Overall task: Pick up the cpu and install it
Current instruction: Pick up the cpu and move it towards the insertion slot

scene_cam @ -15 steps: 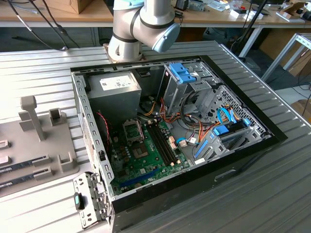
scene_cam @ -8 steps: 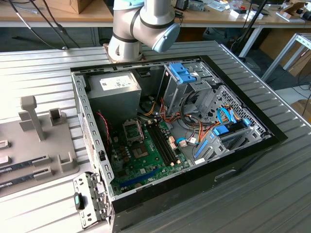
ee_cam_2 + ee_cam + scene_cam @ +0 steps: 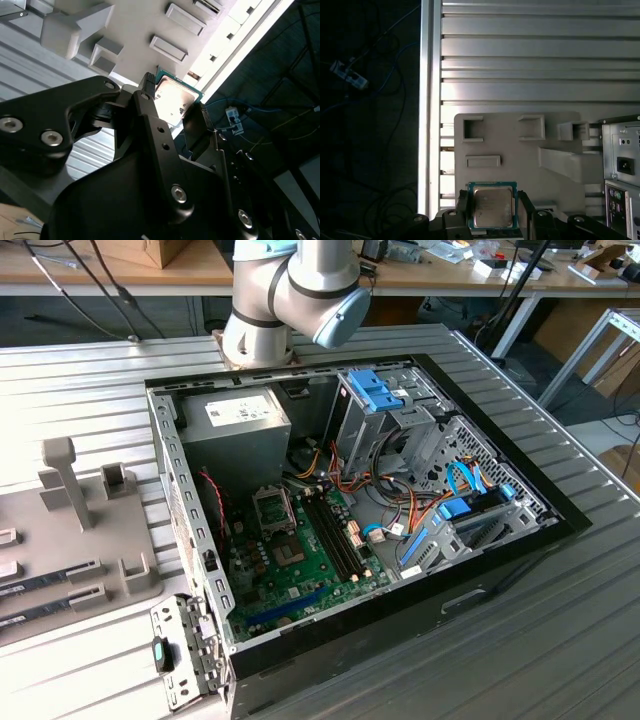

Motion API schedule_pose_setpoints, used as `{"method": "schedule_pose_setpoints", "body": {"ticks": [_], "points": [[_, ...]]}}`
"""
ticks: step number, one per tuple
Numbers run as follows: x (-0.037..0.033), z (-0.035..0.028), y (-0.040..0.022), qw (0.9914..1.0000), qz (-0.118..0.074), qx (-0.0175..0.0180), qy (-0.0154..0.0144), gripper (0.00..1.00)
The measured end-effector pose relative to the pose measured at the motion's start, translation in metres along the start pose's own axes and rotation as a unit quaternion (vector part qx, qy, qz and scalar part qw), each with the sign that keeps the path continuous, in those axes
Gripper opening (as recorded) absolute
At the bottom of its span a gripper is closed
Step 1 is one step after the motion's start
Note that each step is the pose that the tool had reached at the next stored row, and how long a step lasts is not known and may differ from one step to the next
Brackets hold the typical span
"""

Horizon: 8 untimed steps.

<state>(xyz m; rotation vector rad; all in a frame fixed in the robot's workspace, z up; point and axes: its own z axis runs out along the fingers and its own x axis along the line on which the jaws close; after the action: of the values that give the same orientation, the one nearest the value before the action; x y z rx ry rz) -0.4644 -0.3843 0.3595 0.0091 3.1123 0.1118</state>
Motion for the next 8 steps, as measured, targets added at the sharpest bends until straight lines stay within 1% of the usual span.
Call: {"method": "schedule_pose_setpoints", "body": {"ticks": [2, 3, 8], "points": [[0.0, -0.0019, 0.0002, 1.0, 0.0, 0.0, 0.0, 0.47], [-0.0001, -0.004, 0.0003, 1.0, 0.0, 0.0, 0.0, 0.47], [-0.0003, -0.0104, 0.0008, 1.0, 0.0, 0.0, 0.0, 0.47]]}}
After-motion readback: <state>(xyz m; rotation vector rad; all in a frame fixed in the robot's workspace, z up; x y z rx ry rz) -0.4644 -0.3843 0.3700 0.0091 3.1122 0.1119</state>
